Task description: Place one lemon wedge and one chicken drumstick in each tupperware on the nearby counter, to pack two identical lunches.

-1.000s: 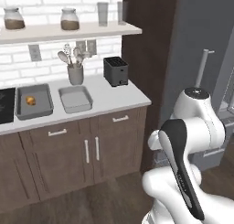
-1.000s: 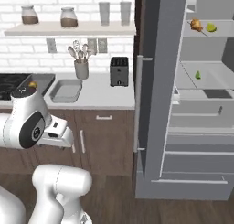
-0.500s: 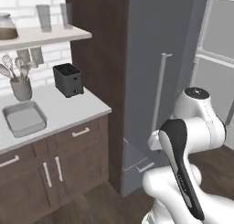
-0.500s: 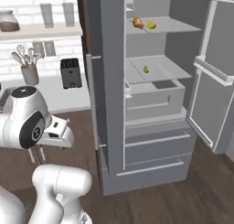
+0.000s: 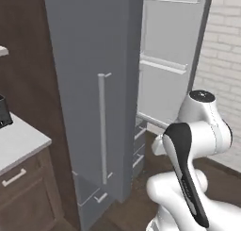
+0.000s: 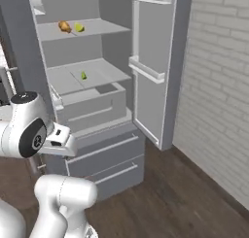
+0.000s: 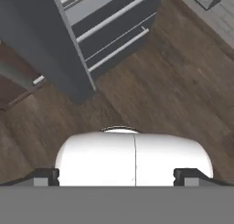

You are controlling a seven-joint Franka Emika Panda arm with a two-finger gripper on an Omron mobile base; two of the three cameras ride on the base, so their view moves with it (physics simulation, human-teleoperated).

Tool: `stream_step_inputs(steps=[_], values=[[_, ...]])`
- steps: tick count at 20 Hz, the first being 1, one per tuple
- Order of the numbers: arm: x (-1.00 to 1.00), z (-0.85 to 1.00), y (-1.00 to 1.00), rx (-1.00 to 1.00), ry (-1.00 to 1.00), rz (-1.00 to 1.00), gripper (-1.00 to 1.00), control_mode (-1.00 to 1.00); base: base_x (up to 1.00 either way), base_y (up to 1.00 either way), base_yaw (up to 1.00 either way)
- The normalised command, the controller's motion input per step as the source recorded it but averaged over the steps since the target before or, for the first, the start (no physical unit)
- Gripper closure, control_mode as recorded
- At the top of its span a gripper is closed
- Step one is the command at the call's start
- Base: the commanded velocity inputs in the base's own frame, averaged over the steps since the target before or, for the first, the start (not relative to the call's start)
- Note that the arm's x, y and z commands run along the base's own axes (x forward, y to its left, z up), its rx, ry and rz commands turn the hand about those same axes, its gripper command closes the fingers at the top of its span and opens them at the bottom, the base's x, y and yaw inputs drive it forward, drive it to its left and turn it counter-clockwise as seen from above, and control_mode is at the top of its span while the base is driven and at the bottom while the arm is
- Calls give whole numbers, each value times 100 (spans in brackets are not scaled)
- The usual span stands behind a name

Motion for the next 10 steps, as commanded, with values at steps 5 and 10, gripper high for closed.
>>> stream_step_inputs(steps=[5,10], values=[[0,0,0,0,0,0,-100,100,47,-81,-55],[0,0,0,0,0,0,-100,100,4,-23,-4]])
